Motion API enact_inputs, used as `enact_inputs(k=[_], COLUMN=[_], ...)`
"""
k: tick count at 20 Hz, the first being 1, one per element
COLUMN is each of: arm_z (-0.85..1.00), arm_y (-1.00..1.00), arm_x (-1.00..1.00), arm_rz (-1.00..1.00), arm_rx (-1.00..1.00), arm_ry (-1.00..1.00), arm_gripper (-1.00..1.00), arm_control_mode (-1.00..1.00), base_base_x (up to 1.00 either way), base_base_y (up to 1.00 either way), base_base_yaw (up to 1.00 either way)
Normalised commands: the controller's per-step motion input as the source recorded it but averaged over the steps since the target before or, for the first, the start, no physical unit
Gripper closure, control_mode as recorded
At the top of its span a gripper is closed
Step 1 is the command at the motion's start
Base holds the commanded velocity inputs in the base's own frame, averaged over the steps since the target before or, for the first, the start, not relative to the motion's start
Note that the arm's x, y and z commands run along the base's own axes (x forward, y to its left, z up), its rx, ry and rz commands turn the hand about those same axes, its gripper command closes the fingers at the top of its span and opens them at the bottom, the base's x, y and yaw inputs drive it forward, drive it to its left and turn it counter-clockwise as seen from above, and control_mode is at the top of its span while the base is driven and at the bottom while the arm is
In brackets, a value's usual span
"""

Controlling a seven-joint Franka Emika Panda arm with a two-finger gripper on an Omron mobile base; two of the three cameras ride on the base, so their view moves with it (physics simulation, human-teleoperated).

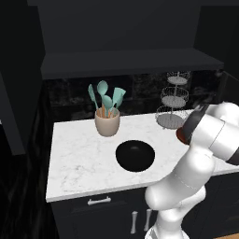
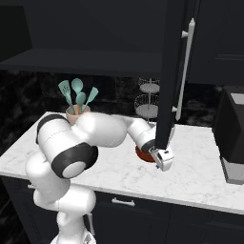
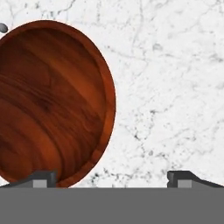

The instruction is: Pick up the bowls on the counter and stack them on top of one another in the open cabinet. Place the smaller bowl on top of the larger bowl.

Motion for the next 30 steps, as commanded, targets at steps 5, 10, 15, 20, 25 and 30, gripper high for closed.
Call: enact_inputs(k=[5,10,15,20,25,30], arm_z=[-0.19,-0.26,-0.22,0.00,0.02,0.48], arm_y=[0.00,0.00,0.00,0.00,0.00,0.09], arm_x=[0.30,0.27,0.21,0.02,-0.01,-0.43], arm_rz=[0.00,0.00,-0.01,0.00,0.00,0.00], arm_rx=[0.00,0.00,0.00,0.00,0.00,0.00], arm_ry=[0.00,0.00,0.00,0.00,-0.02,-0.20], arm_gripper=[-1.00,-1.00,1.00,1.00,1.00,1.00], arm_control_mode=[-1.00,-1.00,-1.00,-1.00,-1.00,-1.00], base_base_x=[0.00,0.00,0.00,0.00,0.00,0.00], base_base_y=[0.00,0.00,0.00,0.00,0.00,0.00], base_base_yaw=[0.00,0.00,0.00,0.00,0.00,0.00])
